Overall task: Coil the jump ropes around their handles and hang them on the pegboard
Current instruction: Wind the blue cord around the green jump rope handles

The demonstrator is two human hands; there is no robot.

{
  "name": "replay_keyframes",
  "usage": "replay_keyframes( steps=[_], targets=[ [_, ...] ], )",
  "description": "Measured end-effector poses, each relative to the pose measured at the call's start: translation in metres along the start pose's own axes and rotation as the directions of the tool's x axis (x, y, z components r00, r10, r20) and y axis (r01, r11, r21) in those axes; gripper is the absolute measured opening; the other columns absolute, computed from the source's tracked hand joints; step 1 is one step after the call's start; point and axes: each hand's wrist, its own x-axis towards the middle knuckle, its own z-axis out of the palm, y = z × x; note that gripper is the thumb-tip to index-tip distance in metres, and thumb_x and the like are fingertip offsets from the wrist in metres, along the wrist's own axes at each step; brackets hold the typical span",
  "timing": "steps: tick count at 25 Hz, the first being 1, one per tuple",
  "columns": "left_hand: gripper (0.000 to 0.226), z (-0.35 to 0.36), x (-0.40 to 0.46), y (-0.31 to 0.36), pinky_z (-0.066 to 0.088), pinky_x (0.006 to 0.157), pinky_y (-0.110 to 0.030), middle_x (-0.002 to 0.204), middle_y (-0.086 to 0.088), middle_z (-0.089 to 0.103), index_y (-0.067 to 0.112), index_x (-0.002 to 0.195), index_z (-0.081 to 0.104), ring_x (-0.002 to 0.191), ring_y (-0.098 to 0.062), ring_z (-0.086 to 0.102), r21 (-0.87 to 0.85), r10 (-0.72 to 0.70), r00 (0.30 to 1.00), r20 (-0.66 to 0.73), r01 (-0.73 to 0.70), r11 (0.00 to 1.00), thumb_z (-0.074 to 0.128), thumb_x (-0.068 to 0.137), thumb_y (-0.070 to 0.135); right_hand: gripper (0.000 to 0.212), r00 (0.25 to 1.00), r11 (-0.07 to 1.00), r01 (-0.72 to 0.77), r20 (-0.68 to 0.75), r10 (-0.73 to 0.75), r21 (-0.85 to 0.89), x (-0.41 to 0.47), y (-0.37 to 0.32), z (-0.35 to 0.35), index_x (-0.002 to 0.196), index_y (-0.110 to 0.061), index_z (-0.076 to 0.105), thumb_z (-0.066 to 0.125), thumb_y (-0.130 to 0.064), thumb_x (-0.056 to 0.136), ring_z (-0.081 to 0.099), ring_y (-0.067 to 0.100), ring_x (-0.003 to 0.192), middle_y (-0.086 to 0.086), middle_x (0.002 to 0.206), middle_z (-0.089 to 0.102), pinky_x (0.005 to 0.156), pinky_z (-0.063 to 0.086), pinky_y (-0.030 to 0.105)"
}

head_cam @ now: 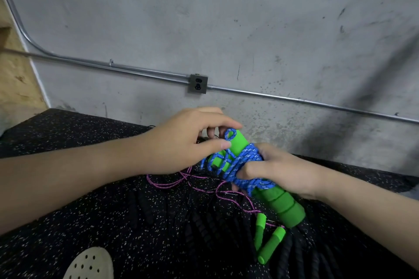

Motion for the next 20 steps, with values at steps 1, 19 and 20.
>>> replay_keyframes(
  steps=[1, 19, 20],
  targets=[
    [0.031, -0.005, 0.001, 0.001, 0.045, 0.079, -0.019, 0.094, 0.010, 0.060, 0.026, 0.130, 0.070, 0.085, -0.010, 0.057, 0.023, 0.034, 0.997, 0.072, -0.036, 0.999, 0.064, 0.100, 0.023, 0.023, 0.999, 1.000, 0.001, 0.042, -0.001, -0.003, -0.002, -0.001, -0.003, 0.093, -0.009, 0.073, 0.063, -0.016, 0.075, 0.067, 0.023, 0.078, 0.015, 0.087, 0.074, 0.072, 0.053, 0.032],
    [0.029, -0.041, -0.001, 0.085, 0.038, 0.065, -0.021, 0.071, 0.006, 0.055, 0.019, 0.081, 0.056, 0.068, -0.006, 0.051, 0.289, 0.246, 0.935, 0.257, -0.317, 0.903, 0.054, 0.097, 0.043, 0.032, 0.994, 0.716, 0.046, 0.101, 0.034, -0.697, -0.073, -0.074, 0.025, 0.080, -0.018, 0.061, 0.060, -0.044, 0.063, 0.055, 0.006, 0.064, -0.011, 0.068, 0.061, 0.069, 0.050, 0.028],
    [0.032, -0.046, -0.005, 0.088, 0.041, 0.066, -0.028, 0.072, 0.002, 0.058, 0.018, 0.081, 0.058, 0.068, -0.011, 0.052, 0.297, 0.235, 0.936, 0.262, -0.309, 0.903, 0.053, 0.096, 0.046, 0.029, 0.994, 0.705, 0.044, 0.100, 0.037, -0.707, -0.081, -0.078, 0.028, 0.081, -0.017, 0.061, 0.061, -0.041, 0.066, 0.054, 0.006, 0.063, -0.010, 0.068, 0.060, 0.068, 0.049, 0.029]
  ],
)
